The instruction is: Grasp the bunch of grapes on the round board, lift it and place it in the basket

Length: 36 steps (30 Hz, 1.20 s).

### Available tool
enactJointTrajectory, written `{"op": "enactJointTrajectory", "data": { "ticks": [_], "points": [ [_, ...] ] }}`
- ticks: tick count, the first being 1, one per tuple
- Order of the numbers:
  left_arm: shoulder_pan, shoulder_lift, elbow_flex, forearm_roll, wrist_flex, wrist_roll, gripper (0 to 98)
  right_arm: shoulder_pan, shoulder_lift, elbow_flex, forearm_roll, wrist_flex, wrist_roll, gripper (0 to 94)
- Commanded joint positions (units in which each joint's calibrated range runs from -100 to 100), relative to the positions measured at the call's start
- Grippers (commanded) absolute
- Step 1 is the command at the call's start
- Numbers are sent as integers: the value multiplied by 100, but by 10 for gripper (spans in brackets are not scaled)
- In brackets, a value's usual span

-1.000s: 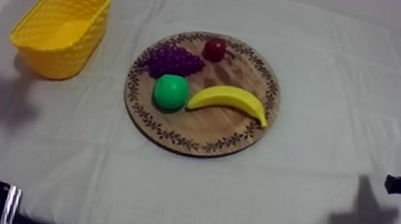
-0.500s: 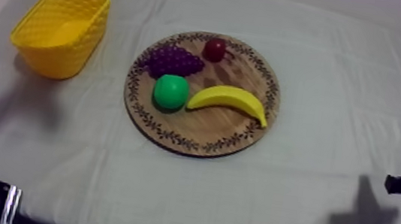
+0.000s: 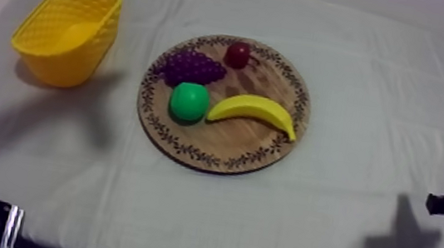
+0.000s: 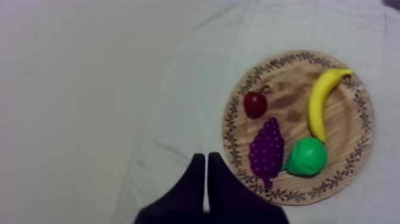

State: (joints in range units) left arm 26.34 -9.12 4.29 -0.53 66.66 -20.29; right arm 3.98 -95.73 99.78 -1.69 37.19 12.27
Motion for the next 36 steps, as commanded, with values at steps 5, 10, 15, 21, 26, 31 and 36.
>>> {"op": "enactJointTrajectory", "data": {
  "ticks": [5, 10, 15, 21, 26, 31, 36],
  "points": [
    [15, 518, 144, 7, 304, 49, 0, 0, -2, -1, 1, -1, 2, 5],
    [-5, 606, 536, 107, 163, -68, 0, 0, -2, -1, 1, -1, 0, 5],
    [29, 638, 677, 151, 226, -221, 0, 0, -2, -1, 1, -1, -1, 5],
    [192, 547, 777, 216, 318, -348, 0, 0, -2, -1, 1, -1, 1, 5],
    [311, 450, 999, 261, 241, -358, 0, 0, -2, -1, 1, -1, 2, 5],
    [276, 481, 1146, 317, 94, -359, 0, 0, -2, -1, 1, -1, 2, 5],
    [249, 552, 1229, 315, -48, -361, 0, 0, -2, -1, 1, -1, 2, 5]
  ]
}}
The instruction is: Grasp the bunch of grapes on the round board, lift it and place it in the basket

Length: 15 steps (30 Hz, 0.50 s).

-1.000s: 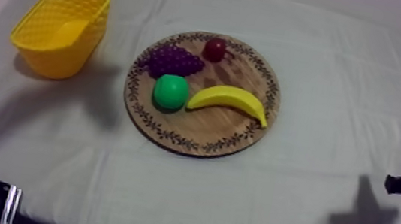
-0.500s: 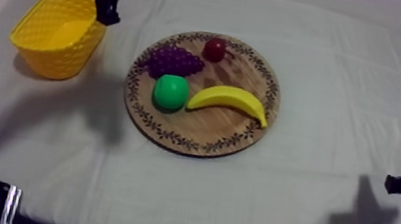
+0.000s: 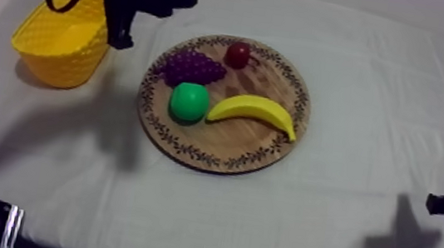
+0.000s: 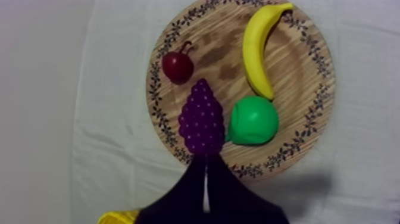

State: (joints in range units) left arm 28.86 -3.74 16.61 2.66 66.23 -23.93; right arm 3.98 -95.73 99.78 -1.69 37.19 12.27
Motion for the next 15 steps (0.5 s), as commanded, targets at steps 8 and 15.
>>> {"op": "enactJointTrajectory", "data": {
  "ticks": [8, 15],
  "points": [
    [-92, 59, 157, -35, -134, 102, 556, 0, -2, -1, 1, -1, 2, 5],
    [-138, 34, 691, -260, -512, 341, 914, 0, -2, -1, 1, -1, 2, 5]
  ]
}}
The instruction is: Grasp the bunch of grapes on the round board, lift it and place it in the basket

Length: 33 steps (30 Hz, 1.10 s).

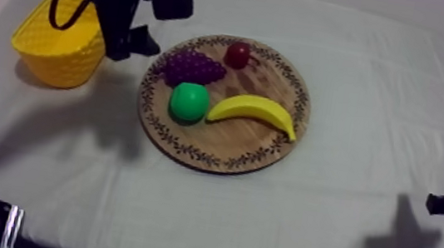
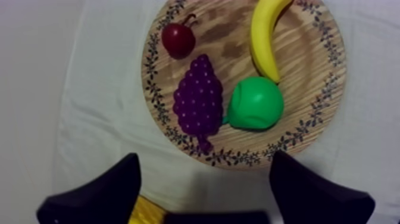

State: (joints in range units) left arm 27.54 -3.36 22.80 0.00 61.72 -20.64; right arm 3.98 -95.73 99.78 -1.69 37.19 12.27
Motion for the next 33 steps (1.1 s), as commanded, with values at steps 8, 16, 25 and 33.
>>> {"op": "enactJointTrajectory", "data": {
  "ticks": [8, 16, 25, 33],
  "points": [
    [4, 76, 239, -50, -302, 33, 938, 0, -2, -1, 1, -1, 2, 5],
    [67, 390, 284, -111, -580, 113, 935, 0, -2, -1, 1, -1, 2, 5],
    [58, 1188, -49, -183, -910, 191, 934, 0, -2, -1, 1, -1, 2, 5],
    [26, 2151, -756, -241, -1141, 232, 925, 0, -2, -1, 1, -1, 1, 5]
  ]
}}
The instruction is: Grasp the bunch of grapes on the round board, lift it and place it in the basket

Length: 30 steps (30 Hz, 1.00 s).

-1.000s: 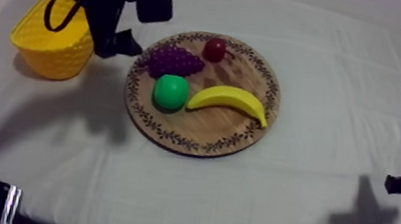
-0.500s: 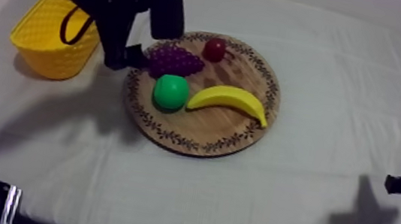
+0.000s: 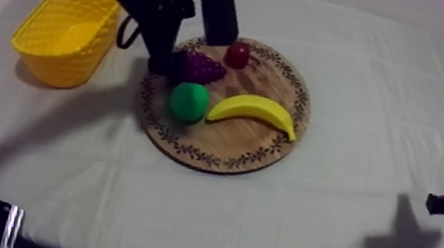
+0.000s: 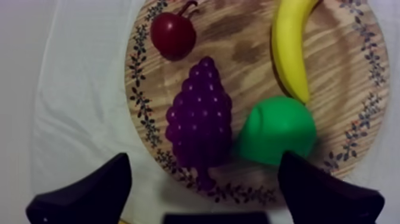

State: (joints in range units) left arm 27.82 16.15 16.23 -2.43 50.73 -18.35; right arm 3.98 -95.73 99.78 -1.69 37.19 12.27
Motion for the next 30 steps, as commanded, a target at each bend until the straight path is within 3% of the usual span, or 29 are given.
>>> {"op": "enactJointTrajectory", "data": {
  "ticks": [1, 18, 30],
  "points": [
    [-7, 309, -159, 0, -100, 13, 921, 0, -2, -1, 1, -1, 1, 5],
    [-156, 1503, -719, 17, -323, 41, 904, 0, -2, -1, 1, -1, 2, 5],
    [-134, 2095, -1203, 29, -124, 54, 902, 0, -2, -1, 1, -1, 2, 5]
  ]
}}
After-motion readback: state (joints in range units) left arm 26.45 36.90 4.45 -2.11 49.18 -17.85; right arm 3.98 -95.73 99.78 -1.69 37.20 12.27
